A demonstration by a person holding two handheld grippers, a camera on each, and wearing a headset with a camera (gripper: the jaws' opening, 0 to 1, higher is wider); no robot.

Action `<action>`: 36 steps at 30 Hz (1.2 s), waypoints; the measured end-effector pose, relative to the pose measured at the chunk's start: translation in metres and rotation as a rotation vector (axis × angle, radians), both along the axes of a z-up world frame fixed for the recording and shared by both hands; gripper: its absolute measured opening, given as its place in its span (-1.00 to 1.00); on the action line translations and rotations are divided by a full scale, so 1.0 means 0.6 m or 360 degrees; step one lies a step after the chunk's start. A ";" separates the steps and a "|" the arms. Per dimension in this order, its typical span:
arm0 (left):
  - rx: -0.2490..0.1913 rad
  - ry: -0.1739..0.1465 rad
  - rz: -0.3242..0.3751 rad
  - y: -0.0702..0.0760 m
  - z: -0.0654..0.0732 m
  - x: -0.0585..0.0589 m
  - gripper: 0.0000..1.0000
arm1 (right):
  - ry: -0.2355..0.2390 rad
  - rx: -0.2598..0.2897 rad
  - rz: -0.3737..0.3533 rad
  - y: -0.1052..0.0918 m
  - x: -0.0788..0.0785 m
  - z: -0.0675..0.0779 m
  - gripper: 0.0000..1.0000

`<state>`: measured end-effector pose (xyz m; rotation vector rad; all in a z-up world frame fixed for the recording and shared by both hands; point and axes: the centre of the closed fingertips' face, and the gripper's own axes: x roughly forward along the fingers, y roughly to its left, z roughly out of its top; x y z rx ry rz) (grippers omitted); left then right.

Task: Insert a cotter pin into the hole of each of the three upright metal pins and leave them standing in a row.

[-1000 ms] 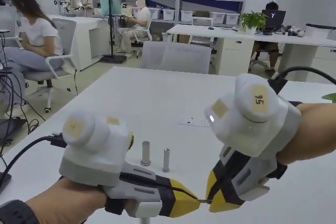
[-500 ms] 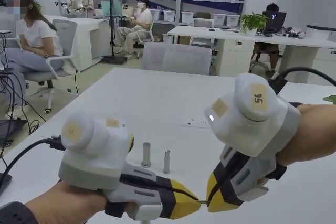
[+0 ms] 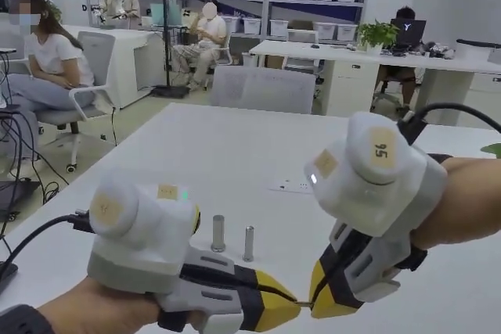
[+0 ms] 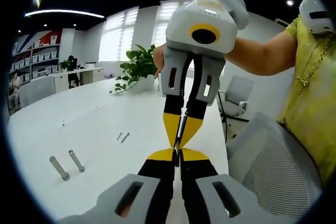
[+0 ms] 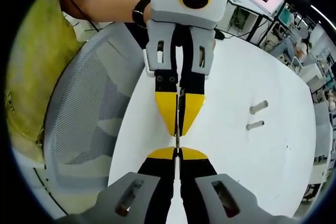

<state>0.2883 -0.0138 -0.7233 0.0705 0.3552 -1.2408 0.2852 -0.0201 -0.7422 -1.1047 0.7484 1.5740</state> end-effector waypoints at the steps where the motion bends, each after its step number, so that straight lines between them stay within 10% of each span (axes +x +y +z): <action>1: -0.0001 -0.0005 0.0001 0.000 0.001 0.000 -0.98 | -0.0004 0.0002 -0.0001 0.000 0.000 0.000 -0.96; 18: -0.0004 -0.0052 0.0037 0.009 0.006 0.000 -0.50 | -0.0019 0.0003 -0.0024 0.002 0.004 -0.004 -0.96; 27: 0.0008 -0.0097 0.0148 0.060 0.008 0.014 -0.37 | -0.0035 -0.0010 -0.0070 -0.006 0.012 -0.010 -0.96; 36: 0.0077 -0.0072 0.0237 0.110 -0.036 0.030 -0.29 | -0.0041 -0.0017 -0.0102 -0.011 0.021 -0.016 -0.96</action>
